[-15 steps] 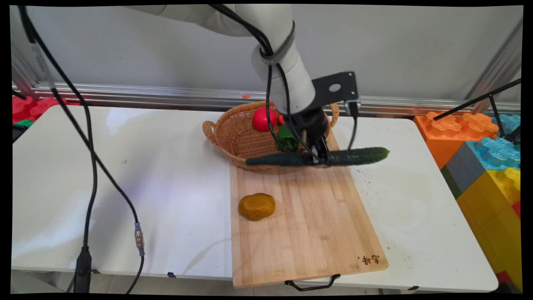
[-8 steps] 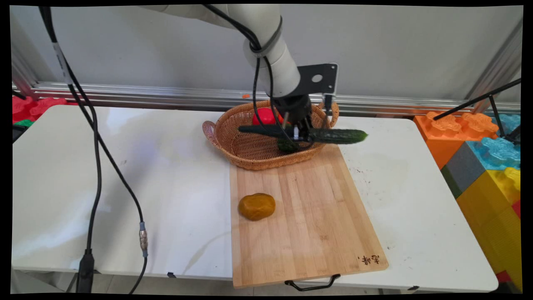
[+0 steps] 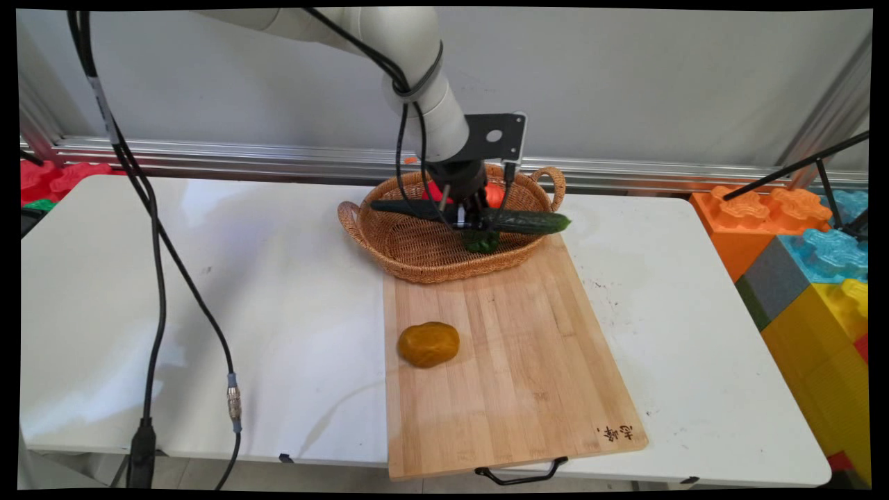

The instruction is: Place the picked object in the vegetable basket

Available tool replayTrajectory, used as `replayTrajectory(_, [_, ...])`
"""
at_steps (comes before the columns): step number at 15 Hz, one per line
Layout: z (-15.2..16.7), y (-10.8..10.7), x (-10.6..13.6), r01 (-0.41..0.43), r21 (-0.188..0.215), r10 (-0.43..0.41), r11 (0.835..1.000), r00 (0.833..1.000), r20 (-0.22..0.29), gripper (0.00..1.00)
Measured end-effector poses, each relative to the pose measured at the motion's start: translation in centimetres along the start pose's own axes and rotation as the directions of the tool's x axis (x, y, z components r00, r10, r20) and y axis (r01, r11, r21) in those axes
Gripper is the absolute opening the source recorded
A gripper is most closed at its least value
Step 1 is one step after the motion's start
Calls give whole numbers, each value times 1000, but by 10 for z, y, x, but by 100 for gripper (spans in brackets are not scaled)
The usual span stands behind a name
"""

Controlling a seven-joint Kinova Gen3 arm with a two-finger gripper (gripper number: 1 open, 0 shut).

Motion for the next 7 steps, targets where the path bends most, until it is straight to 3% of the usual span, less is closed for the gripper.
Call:
replayTrajectory(1, [2,0,-3,4,-3,-4,1000,1000,5,0])
replayTrajectory(2, [4,0,-6,11,-4,-11,1000,1000,8,100])
replayTrajectory(7, [6,0,-9,40,1,-40,999,999,5,100])
